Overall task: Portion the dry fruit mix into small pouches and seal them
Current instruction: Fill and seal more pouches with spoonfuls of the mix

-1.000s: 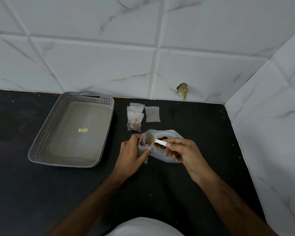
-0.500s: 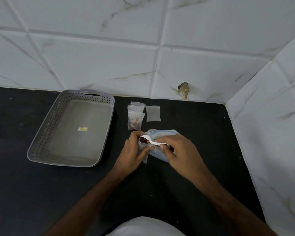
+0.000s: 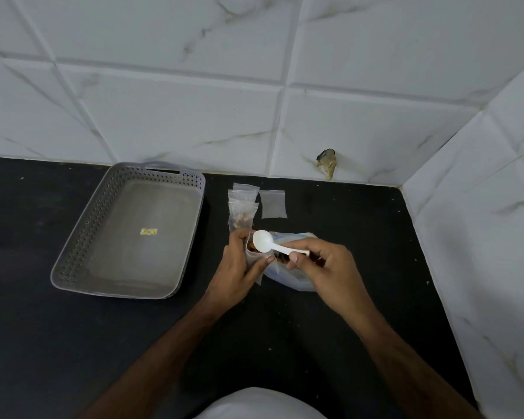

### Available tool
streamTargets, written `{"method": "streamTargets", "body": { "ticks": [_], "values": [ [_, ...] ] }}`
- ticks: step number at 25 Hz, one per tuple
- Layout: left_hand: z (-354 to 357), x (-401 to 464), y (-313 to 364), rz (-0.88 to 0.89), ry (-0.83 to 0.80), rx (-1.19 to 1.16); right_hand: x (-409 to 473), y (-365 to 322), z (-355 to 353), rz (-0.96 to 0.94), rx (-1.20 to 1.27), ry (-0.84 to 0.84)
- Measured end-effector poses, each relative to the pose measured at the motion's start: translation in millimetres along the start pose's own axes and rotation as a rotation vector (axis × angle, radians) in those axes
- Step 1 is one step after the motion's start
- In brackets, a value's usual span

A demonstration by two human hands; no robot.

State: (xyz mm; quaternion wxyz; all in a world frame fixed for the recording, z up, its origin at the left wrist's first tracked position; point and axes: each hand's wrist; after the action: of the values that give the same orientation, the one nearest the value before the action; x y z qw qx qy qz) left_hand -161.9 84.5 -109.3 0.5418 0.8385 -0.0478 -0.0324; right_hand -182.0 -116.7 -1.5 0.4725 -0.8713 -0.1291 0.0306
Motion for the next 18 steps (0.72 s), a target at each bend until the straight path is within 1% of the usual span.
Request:
{"method": "streamTargets", "body": {
  "ticks": [2,4,6,8,10,12,15,18],
  "values": [
    [0.4,-0.6,-0.8,-0.004,0.000,0.021,1.1,-2.6,-5.3,0.099,0.198,0.033],
    [-0.4,-1.9,0.8,-0.011,0.005,0.022,1.7,-3.7,-7.3,0.221,0.346,0.047],
    [-3.8,-3.1,1.5,-0.023,0.003,0.016,1.9,0.0,-8.6,0.309,0.449,0.079],
    [-10.6,-6.8,-2.7,-0.028,-0.007,0.034,2.0,9.4,-12.4,0.357,0.517,0.149],
    [-17.7,-15.6,-19.8,-0.061,-0.007,0.097,-1.4,22.9,-17.8,0.398,0.531,0.223],
    [-24.3,-27.8,-43.8,-0.138,-0.020,0.137,-8.5,37.1,-22.2,0.438,0.512,0.257],
    [-28.4,-37.4,-70.2,-0.243,-0.102,0.163,-18.9,55.7,-23.7,0.488,0.462,0.255],
    [-27.0,-33.5,-68.0,-0.273,-0.126,0.157,-21.6,68.1,-21.0,0.515,0.422,0.240]
  ]
}}
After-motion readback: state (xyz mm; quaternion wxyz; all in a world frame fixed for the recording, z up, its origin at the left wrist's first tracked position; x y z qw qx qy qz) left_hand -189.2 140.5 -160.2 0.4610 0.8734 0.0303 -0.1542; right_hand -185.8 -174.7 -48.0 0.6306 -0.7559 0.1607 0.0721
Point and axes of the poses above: each hand's wrist, its own x-axis towards the middle knuckle, its own z-axis out of the palm, y = z × x, and after that the axes turned 11 degrees about -z, right-handed
